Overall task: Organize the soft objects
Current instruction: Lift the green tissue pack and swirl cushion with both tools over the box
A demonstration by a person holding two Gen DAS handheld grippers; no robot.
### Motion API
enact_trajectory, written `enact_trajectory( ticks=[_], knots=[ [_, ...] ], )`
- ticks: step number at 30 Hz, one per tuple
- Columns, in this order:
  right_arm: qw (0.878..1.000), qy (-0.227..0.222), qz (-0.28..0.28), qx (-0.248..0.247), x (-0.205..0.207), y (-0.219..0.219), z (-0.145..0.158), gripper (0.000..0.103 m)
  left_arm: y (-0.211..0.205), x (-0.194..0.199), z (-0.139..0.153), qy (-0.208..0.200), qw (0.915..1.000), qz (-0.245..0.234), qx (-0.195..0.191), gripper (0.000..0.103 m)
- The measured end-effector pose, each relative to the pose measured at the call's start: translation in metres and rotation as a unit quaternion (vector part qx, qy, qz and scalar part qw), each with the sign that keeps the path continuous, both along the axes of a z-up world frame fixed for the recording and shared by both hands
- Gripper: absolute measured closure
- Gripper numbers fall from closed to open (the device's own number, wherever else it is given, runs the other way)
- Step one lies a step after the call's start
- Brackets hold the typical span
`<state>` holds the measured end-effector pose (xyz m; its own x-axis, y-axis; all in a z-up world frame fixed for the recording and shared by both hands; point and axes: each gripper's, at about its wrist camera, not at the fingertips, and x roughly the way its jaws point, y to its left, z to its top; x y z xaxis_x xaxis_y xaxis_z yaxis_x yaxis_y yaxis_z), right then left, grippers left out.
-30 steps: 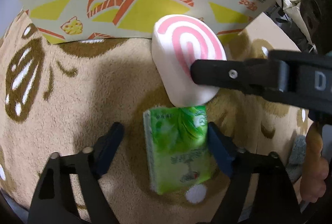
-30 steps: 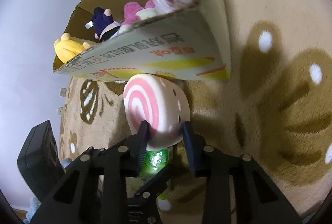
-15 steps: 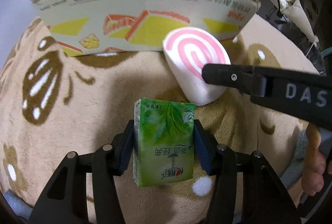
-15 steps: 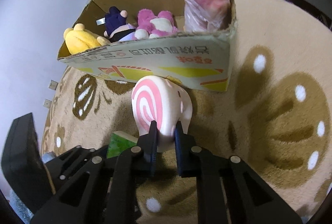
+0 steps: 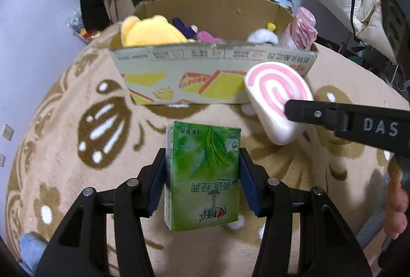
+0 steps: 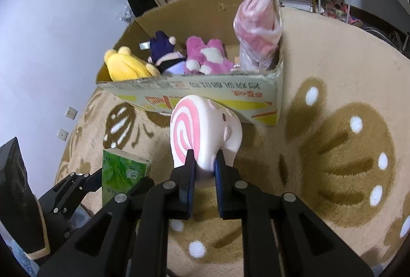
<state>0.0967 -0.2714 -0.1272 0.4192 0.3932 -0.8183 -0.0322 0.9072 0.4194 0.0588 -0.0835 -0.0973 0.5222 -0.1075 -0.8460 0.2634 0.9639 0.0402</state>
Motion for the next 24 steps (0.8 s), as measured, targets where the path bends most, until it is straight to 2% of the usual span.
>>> enact_trajectory(
  ticks=[3, 7, 16, 24],
  knots=[
    [1.000, -0.013, -0.007, -0.001, -0.007, -0.004, 0.010, 0.089, -0.014, 0.001, 0.006, -0.020, 0.9997, 0.011, 0.005, 0.051],
    [0.999, -0.042, -0.008, -0.029, -0.016, 0.002, 0.028, 0.089, -0.004, -0.002, 0.015, -0.033, 0.9987, 0.037, -0.009, 0.051],
    [0.991, -0.124, 0.012, -0.055, -0.031, 0.013, 0.064, 0.089, 0.001, -0.004, 0.036, -0.070, 0.9963, 0.049, -0.010, 0.051],
    [0.979, -0.196, -0.003, -0.057, -0.038, 0.015, 0.089, 0.089, 0.003, -0.001, 0.051, -0.095, 0.9940, 0.052, -0.011, 0.051]
  ],
)
